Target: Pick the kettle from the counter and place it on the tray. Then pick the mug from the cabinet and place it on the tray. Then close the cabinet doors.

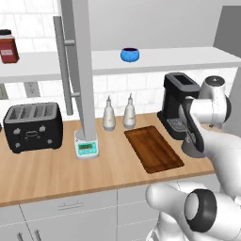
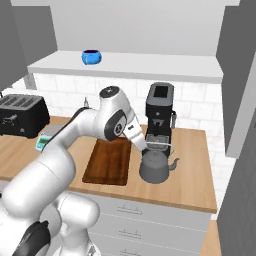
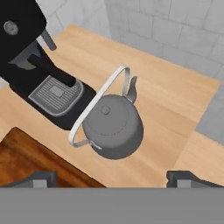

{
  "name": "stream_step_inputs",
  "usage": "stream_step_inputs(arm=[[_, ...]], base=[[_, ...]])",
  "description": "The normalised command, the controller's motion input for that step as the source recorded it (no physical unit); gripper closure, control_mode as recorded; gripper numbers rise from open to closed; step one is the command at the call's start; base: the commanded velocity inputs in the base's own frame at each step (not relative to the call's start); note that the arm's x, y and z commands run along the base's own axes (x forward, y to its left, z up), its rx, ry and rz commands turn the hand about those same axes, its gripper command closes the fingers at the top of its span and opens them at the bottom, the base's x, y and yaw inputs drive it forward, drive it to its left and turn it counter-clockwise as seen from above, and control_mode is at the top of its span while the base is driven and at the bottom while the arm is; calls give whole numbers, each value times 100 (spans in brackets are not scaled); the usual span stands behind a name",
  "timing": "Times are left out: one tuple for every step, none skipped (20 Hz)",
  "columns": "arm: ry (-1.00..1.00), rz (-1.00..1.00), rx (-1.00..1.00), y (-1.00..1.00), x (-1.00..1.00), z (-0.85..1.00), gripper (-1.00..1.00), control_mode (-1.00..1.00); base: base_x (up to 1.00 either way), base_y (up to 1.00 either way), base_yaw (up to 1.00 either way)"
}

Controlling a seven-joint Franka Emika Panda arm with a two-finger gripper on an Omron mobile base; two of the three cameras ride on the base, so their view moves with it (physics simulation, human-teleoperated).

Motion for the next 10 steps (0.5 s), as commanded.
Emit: stream_step_inputs(arm=[[0,-3,16,-26,1,-40,-100,-100],[0,-4,13,-22,6,-39,-100,-100],[0,-5,13,-25,9,-37,-100,-100],[0,-6,14,-25,10,-35,-100,-100],[0,-6,13,-26,12,-36,-100,-100],[0,-5,11,-23,14,-36,-100,-100],[0,-5,9,-23,19,-33,-100,-100],[0,-6,7,-13,22,-32,-100,-100],[0,-7,7,-14,24,-27,-100,-100],[0,-7,7,-12,30,-21,-100,-100]], base=[[0,0,0],[0,0,0],[0,0,0],[0,0,0],[0,0,0],[0,0,0],[0,0,0],[0,0,0],[0,0,0],[0,0,0]])
